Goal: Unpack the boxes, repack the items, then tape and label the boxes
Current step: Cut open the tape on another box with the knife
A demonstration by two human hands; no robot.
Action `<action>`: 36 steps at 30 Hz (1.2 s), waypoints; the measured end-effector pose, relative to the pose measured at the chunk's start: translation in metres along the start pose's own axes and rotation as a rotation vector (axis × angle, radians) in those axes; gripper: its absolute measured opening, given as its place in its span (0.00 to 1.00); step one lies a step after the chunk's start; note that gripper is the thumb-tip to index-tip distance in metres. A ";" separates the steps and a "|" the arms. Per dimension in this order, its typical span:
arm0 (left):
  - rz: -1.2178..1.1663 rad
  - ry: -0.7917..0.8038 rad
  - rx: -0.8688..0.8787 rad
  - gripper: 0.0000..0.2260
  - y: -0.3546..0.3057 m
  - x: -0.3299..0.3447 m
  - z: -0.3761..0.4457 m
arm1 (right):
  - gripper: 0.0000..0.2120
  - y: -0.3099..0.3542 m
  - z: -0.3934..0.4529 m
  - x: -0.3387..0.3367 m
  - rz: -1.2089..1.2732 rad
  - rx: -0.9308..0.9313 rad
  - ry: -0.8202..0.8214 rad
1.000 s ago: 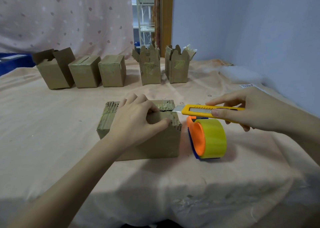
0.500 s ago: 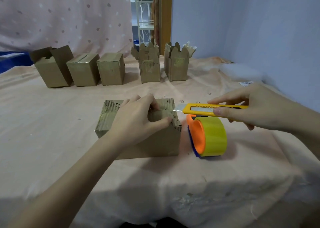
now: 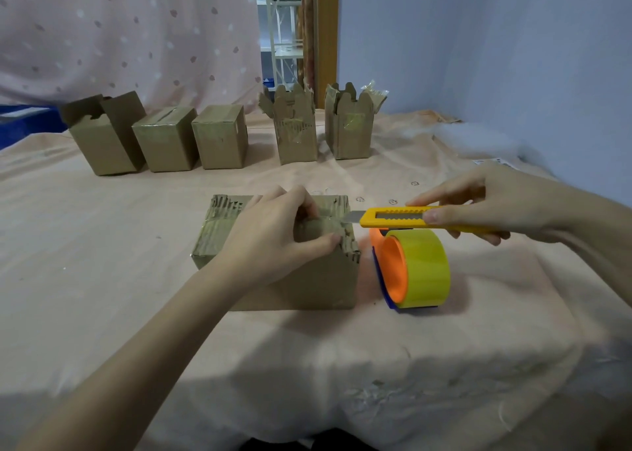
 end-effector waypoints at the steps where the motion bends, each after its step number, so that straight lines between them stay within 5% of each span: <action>1: -0.003 0.004 -0.002 0.17 0.001 0.001 0.001 | 0.09 -0.001 0.002 0.000 0.000 0.007 0.009; 25: 0.010 0.048 0.016 0.17 0.005 0.007 0.009 | 0.16 -0.006 0.013 0.015 0.057 0.042 0.151; 32: 0.022 0.059 0.053 0.15 0.001 0.006 0.011 | 0.13 -0.014 0.000 0.005 0.101 0.050 0.130; 36: 0.043 0.054 0.084 0.23 0.001 0.008 0.011 | 0.14 -0.020 -0.004 -0.009 0.157 0.042 -0.010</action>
Point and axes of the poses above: each hand's wrist, its own z-axis towards the middle knuckle, its own x-axis out of the palm, y = z × x, the point moved 10 cm from there along z, towards the middle knuckle, and after that the axes turned 14 degrees about z, right-handed, at the moved point
